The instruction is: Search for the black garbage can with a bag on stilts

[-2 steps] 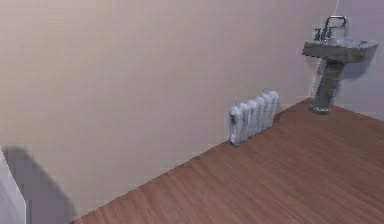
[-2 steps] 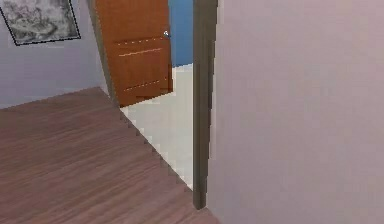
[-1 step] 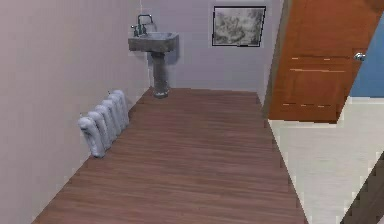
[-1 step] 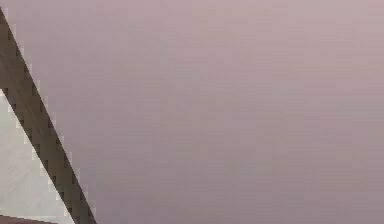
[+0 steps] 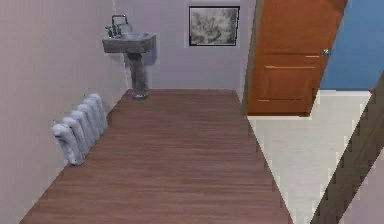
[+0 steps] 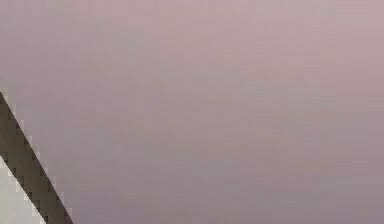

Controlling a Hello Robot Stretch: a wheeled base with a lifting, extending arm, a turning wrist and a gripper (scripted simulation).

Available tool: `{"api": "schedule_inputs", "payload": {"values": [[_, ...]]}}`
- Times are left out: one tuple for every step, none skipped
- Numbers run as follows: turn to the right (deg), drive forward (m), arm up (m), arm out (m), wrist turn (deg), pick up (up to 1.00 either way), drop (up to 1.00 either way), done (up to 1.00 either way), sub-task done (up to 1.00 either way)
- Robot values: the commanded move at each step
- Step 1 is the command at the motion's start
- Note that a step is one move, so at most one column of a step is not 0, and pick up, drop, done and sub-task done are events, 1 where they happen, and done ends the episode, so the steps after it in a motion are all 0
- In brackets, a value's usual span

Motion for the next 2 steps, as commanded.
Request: {"api": "schedule_inputs", "payload": {"values": [[0.0,1.0,0.0,0.0,0.0,0.0,0.0,0.0,0.0],[45.0,0.0,0.0,0.0,0.0,0.0,0.0,0.0,0.0]]}}
